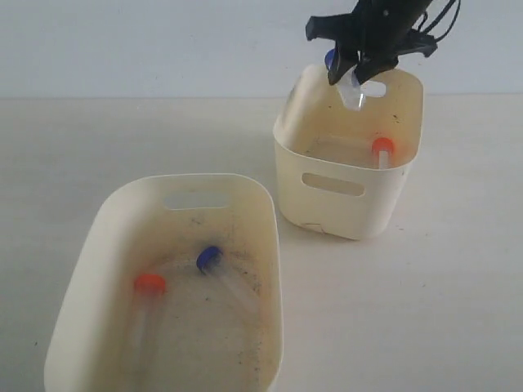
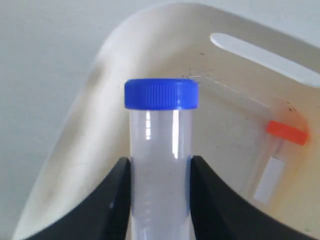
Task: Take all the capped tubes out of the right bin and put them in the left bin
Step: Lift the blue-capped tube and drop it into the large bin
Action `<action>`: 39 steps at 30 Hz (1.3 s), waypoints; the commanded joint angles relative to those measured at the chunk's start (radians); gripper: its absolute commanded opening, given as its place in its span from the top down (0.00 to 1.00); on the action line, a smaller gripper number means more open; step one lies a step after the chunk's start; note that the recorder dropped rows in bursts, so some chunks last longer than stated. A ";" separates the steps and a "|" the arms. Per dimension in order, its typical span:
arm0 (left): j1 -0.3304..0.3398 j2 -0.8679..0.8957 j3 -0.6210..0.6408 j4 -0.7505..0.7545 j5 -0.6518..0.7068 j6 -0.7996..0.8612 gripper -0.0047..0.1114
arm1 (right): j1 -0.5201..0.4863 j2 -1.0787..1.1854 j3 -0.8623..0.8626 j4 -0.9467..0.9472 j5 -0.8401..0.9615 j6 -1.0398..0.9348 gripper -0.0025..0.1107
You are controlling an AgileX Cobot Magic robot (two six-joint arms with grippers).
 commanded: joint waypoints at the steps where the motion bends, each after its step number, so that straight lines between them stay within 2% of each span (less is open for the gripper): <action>1: -0.007 0.004 -0.004 -0.003 -0.009 -0.004 0.92 | -0.002 -0.171 0.120 0.083 0.001 -0.021 0.98; 5: -0.007 0.004 -0.004 -0.003 -0.009 -0.004 0.92 | 0.014 -0.341 0.294 0.175 -0.036 -0.066 0.98; 7: -0.007 0.004 -0.004 -0.003 -0.009 -0.004 0.92 | 0.067 -0.465 0.436 0.175 -0.068 -0.053 0.98; 12: -0.007 0.004 -0.004 -0.003 -0.009 -0.004 0.92 | 0.351 -0.624 0.709 0.178 -0.232 0.032 0.98; 15: -0.007 0.004 -0.004 -0.003 -0.009 -0.004 0.92 | 0.503 -0.613 0.762 0.176 -0.328 0.110 0.98; 18: -0.007 0.004 -0.004 -0.003 -0.009 -0.004 0.92 | 0.570 -0.613 0.788 0.174 -0.372 0.137 0.97; 20: -0.007 0.004 -0.004 -0.003 -0.009 -0.004 0.92 | 0.587 -0.613 0.816 0.171 -0.390 0.139 0.86; 21: -0.007 0.004 -0.004 -0.003 -0.009 -0.004 0.92 | 0.589 -0.613 0.832 0.167 -0.397 0.141 0.75; 24: -0.007 0.004 -0.004 -0.003 -0.009 -0.004 0.92 | 0.589 -0.613 0.858 0.145 -0.405 0.143 0.50; 26: -0.007 0.004 -0.004 -0.003 -0.009 -0.004 0.92 | 0.589 -0.613 0.872 0.145 -0.416 0.143 0.40; 28: -0.007 0.004 -0.004 -0.003 -0.009 -0.004 0.92 | 0.589 -0.613 0.878 0.140 -0.422 0.143 0.40; 31: -0.007 0.004 -0.004 -0.003 -0.009 -0.004 0.92 | 0.589 -0.616 0.878 0.138 -0.446 0.143 0.48; 34: -0.007 0.004 -0.004 -0.003 -0.009 -0.004 0.92 | 0.573 -0.628 0.873 0.120 -0.482 0.139 0.65; 37: -0.007 0.004 -0.004 -0.003 -0.009 -0.004 0.92 | 0.499 -0.635 0.830 0.072 -0.446 0.141 0.81; 39: -0.007 0.004 -0.004 -0.003 -0.009 -0.004 0.92 | 0.409 -0.633 0.790 0.044 -0.396 0.148 0.84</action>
